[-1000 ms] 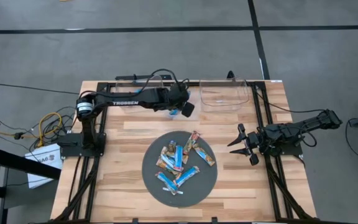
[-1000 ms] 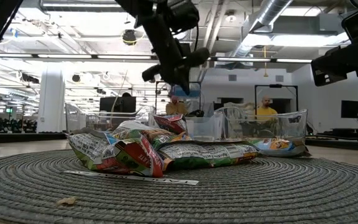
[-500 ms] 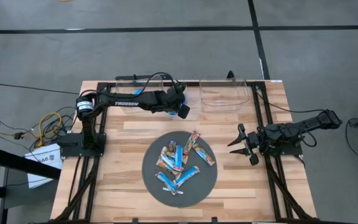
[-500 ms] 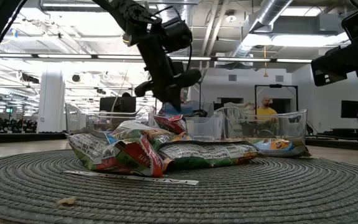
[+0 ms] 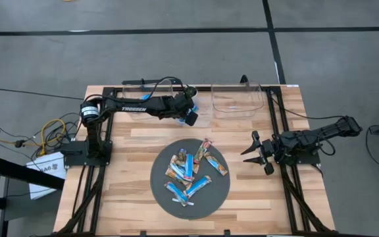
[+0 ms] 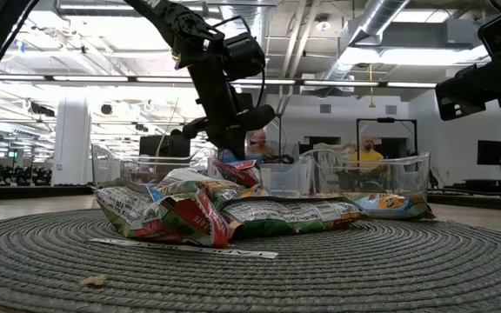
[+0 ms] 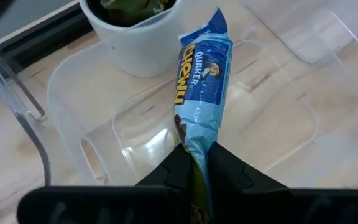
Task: Pick and place Granola Bars by type
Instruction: Put the blue granola bar into the white bin
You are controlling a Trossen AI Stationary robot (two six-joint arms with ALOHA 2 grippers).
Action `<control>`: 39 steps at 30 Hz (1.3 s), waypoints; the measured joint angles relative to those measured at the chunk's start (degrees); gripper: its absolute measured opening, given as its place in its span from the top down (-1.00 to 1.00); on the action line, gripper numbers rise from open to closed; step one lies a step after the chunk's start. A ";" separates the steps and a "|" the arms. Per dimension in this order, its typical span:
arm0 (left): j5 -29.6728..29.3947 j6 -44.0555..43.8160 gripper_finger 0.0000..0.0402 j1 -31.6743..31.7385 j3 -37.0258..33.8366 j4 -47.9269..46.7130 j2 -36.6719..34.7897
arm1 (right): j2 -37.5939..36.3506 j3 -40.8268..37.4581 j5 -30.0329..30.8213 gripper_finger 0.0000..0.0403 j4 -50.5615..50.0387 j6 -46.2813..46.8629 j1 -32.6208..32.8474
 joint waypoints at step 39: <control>0.44 17.12 0.42 -7.75 1.90 12.15 0.00 | 0.00 0.00 -0.01 0.34 0.01 0.00 0.00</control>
